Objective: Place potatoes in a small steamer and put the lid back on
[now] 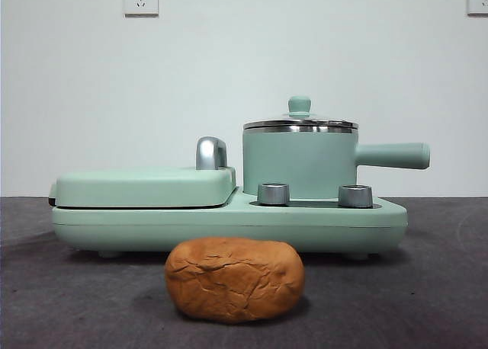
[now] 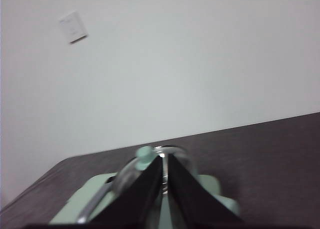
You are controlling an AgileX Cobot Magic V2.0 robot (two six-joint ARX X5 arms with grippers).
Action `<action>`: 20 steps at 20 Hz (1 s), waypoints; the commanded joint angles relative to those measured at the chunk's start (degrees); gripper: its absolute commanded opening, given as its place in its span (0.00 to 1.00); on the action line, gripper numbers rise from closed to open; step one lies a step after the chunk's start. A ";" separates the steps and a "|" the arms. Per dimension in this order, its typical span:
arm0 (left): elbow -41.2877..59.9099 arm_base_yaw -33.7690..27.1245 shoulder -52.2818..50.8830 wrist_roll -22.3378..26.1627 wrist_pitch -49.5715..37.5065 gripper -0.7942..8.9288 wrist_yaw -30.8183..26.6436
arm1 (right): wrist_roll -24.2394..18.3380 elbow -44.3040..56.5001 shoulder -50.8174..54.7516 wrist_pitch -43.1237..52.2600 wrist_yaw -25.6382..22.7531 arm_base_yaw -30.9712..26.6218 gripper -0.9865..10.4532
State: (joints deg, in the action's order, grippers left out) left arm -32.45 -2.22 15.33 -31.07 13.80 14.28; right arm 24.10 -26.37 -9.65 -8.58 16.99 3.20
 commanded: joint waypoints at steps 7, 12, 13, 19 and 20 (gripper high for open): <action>-11.34 1.27 13.75 15.23 10.64 0.09 9.66 | -10.29 -8.28 -11.61 -8.79 11.39 0.04 0.10; -14.45 4.28 19.17 26.03 15.28 0.09 10.71 | -22.45 -11.96 -17.75 -16.92 12.13 0.04 0.10; -14.95 5.03 19.98 28.17 16.33 0.09 10.71 | -24.28 -12.41 -18.47 -17.94 12.09 0.04 0.10; -17.42 9.99 25.27 40.63 20.09 0.09 9.40 | -35.04 -14.36 -21.86 -21.33 9.64 1.60 0.10; -17.55 10.88 25.92 42.71 20.06 0.09 8.87 | -37.42 -14.45 -22.05 -21.55 8.26 2.38 0.10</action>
State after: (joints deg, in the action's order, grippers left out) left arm -48.80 8.25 40.77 5.23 34.33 23.62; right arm -7.60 -39.66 -31.51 -30.28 25.87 5.13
